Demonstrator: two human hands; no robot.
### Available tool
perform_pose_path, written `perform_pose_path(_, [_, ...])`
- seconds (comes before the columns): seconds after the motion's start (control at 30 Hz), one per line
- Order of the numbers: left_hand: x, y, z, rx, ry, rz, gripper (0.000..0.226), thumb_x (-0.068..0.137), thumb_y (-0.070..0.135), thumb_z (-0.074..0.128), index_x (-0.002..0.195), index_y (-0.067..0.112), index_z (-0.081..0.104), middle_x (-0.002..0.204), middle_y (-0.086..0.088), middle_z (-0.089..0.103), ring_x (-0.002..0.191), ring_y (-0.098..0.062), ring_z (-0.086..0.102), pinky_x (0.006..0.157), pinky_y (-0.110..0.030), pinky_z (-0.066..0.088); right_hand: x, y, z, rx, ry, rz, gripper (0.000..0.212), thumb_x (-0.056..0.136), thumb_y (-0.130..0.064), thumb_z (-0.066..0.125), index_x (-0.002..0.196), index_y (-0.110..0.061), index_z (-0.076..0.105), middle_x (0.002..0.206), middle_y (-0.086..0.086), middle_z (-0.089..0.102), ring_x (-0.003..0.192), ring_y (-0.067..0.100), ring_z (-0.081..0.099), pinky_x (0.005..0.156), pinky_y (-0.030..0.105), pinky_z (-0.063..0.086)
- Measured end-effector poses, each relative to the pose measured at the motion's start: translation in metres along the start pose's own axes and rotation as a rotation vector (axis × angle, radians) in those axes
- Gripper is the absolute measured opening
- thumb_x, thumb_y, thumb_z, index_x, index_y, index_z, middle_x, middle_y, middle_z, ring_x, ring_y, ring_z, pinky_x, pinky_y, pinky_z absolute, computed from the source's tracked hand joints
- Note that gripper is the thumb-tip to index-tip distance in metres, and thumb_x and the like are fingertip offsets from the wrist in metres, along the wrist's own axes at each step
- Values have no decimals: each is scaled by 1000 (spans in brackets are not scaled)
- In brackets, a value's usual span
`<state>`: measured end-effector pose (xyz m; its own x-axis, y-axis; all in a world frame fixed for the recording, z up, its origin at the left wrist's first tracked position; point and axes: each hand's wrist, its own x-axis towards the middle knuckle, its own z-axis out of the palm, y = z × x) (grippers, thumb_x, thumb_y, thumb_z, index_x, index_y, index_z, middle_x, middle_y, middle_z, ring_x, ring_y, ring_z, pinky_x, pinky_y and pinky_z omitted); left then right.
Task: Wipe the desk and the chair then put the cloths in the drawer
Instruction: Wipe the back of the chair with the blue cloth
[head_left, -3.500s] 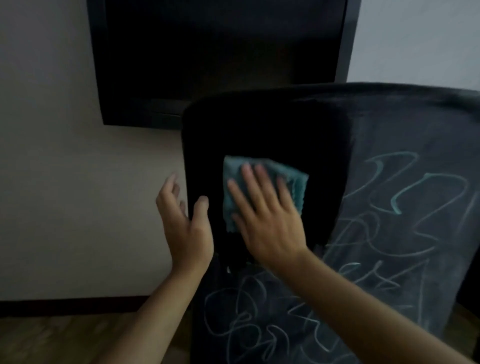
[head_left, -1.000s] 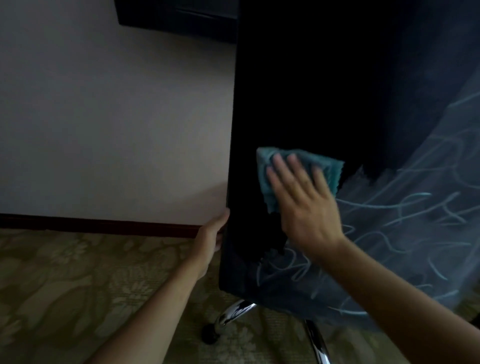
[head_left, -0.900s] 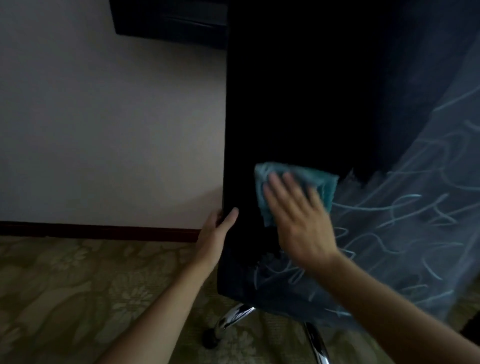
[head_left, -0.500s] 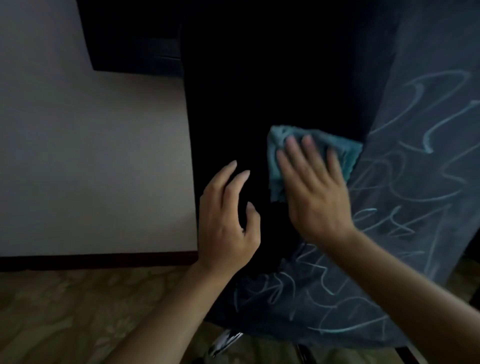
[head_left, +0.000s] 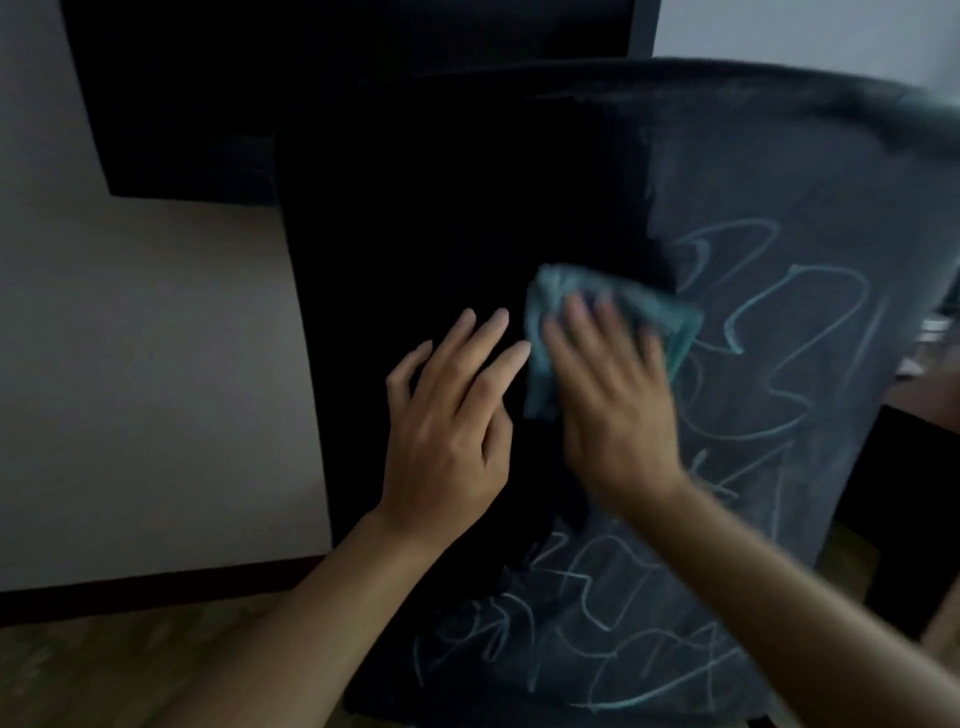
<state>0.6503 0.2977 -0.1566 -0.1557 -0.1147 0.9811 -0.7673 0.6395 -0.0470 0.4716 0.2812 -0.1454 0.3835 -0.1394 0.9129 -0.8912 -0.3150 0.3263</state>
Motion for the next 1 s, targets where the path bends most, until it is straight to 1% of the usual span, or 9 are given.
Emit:
perform_pose_path(0.1, [-2, 2, 2, -6, -56, 52, 42, 90, -2, 58, 130, 10, 64, 147, -8, 51, 141, -25, 43, 109, -50, 36, -87, -24, 7, 14, -248, -156, 66, 92, -21, 45, 155, -15, 26, 164, 3, 15, 151, 23, 14, 113, 42, 26])
perform_pose_path(0.17, [-2, 3, 1, -7, -92, 92, 41, 90, -1, 58, 129, 10, 65, 147, -7, 52, 142, -24, 42, 109, -51, 36, -96, -10, -1, -23, -310, -273, 61, 96, -24, 40, 154, -17, 25, 163, 1, 18, 151, 20, 13, 116, 41, 23])
perform_pose_path(0.27, [10, 5, 2, -17, -99, 93, 44, 88, 0, 58, 129, 12, 65, 147, -5, 52, 142, -22, 42, 110, -49, 35, -27, 22, -18, -60, -168, -202, 57, 95, -18, 40, 151, -15, 30, 159, 6, 26, 149, 24, 19, 120, 41, 14])
perform_pose_path(0.33, [24, 9, 2, -14, -77, 83, 47, 86, -1, 59, 131, 12, 64, 147, -5, 51, 142, -23, 41, 111, -48, 33, 41, 44, -35, -86, -60, -128, 55, 95, -14, 40, 150, -12, 35, 157, 9, 29, 148, 27, 22, 119, 45, 13])
perform_pose_path(0.43, [55, 15, 1, -1, -11, 83, 51, 85, -1, 60, 134, 11, 60, 149, -6, 50, 143, -24, 40, 113, -45, 29, 97, 60, -49, -125, 35, -142, 48, 101, -14, 38, 148, -11, 40, 156, 11, 34, 147, 26, 21, 121, 49, 12])
perform_pose_path(0.6, [80, 24, 1, -10, 55, 70, 50, 84, 1, 61, 134, 11, 60, 148, -6, 51, 142, -23, 41, 114, -42, 27, 73, 40, -29, -60, 80, -5, 45, 103, -16, 36, 148, -12, 41, 156, 7, 32, 148, 21, 18, 121, 45, 12])
perform_pose_path(0.8, [77, 22, -1, -5, -24, 110, 53, 83, 2, 61, 135, 12, 59, 150, -6, 48, 144, -22, 39, 112, -43, 30, 77, 62, -47, -186, 8, -171, 50, 100, -18, 40, 150, -14, 36, 157, 6, 26, 148, 24, 23, 121, 44, 12])
perform_pose_path(0.93, [88, 32, 1, -15, -15, 95, 54, 83, 4, 61, 136, 12, 58, 151, -7, 47, 144, -24, 38, 111, -44, 30, 107, 80, -59, -131, 185, -17, 47, 102, -12, 40, 149, -10, 38, 156, 12, 30, 147, 28, 20, 120, 54, 16])
perform_pose_path(1.0, [88, 38, 3, -26, -14, 111, 54, 82, 4, 61, 135, 12, 59, 151, -7, 47, 144, -24, 39, 111, -44, 30, 72, 78, -47, -70, 170, 48, 50, 100, -11, 40, 150, -13, 36, 157, 10, 26, 149, 28, 16, 121, 51, 12])
